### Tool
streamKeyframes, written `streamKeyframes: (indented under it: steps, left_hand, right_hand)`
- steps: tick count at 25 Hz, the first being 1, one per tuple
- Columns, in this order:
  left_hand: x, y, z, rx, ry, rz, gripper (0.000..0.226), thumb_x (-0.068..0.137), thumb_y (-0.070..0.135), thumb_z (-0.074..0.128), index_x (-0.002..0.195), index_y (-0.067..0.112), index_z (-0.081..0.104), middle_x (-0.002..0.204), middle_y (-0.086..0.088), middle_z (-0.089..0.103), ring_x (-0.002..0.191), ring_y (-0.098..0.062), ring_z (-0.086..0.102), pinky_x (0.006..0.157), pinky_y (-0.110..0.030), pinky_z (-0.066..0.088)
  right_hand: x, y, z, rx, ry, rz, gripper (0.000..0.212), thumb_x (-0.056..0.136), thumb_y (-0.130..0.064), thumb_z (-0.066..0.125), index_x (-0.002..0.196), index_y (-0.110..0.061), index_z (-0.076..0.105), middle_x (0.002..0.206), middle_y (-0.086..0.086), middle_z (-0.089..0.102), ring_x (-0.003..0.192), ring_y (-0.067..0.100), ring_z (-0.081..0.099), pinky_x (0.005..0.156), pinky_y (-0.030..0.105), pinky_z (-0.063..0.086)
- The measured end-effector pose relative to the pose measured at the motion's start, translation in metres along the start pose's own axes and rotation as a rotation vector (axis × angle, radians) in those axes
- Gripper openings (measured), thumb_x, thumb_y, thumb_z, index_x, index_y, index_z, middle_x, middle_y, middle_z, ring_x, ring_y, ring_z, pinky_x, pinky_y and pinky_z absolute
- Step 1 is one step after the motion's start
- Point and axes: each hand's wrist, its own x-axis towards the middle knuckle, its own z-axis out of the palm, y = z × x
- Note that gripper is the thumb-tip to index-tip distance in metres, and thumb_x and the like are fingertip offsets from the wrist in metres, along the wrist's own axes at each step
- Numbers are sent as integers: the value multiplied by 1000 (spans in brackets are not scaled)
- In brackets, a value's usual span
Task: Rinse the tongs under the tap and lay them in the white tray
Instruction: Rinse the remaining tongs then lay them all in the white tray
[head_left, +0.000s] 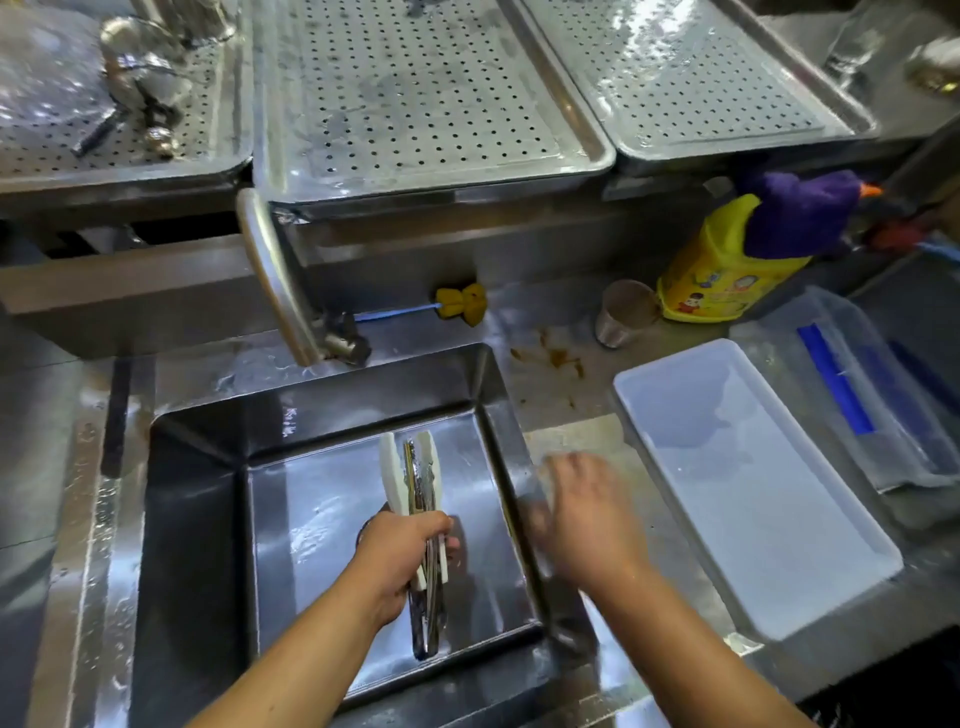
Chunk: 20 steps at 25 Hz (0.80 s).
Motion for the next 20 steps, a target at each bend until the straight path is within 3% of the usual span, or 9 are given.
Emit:
streamKeyframes:
  steps: [2, 4, 8, 12, 16, 20]
  left_hand:
    - [2, 1, 17, 30, -31, -1, 24, 87, 3, 70, 109, -6, 68, 69, -17, 73, 61, -27, 70, 57, -35, 56]
    - [3, 3, 31, 49, -50, 5, 15, 89, 4, 70, 102, -4, 69, 68, -16, 73, 62, -26, 71, 63, -38, 57]
    - [3, 5, 50, 76, -44, 34, 5, 93, 3, 69, 96, -1, 68, 62, -11, 74, 58, -20, 73, 61, -36, 60]
    - [2, 2, 57, 88, -44, 33, 5, 93, 3, 68, 97, 0, 66, 62, -12, 73, 59, -23, 72, 63, -38, 59]
    - [1, -1, 59, 86, -46, 28, 6, 93, 3, 68, 98, 2, 65, 62, -12, 74, 56, -21, 72, 61, -38, 60]
    - [3, -2, 52, 43, -44, 30, 9, 92, 4, 70, 99, 0, 66, 63, -12, 74, 58, -20, 74, 64, -40, 60]
  right_hand:
    - [7, 48, -8, -53, 82, 220, 56, 91, -35, 64, 140, -13, 48, 133, 15, 54, 122, 37, 51, 103, 44, 42]
    - [10, 86, -10, -68, 68, 392, 44, 94, -26, 61, 134, -13, 47, 129, 15, 55, 116, 39, 55, 95, 45, 48]
    - [1, 144, -2, -42, -40, 557, 31, 98, -18, 51, 128, -13, 44, 125, 17, 50, 109, 42, 54, 86, 48, 50]
    - [-2, 151, 7, 11, -71, 396, 20, 98, -17, 47, 117, -15, 49, 116, 16, 52, 98, 43, 58, 77, 45, 47]
    - [0, 99, 22, 87, -93, 224, 16, 100, -17, 47, 114, -16, 55, 114, 13, 55, 97, 40, 62, 77, 43, 48]
    - [-2, 51, 33, 214, -114, 182, 9, 98, -11, 47, 102, -16, 53, 107, 10, 54, 92, 37, 60, 71, 36, 40]
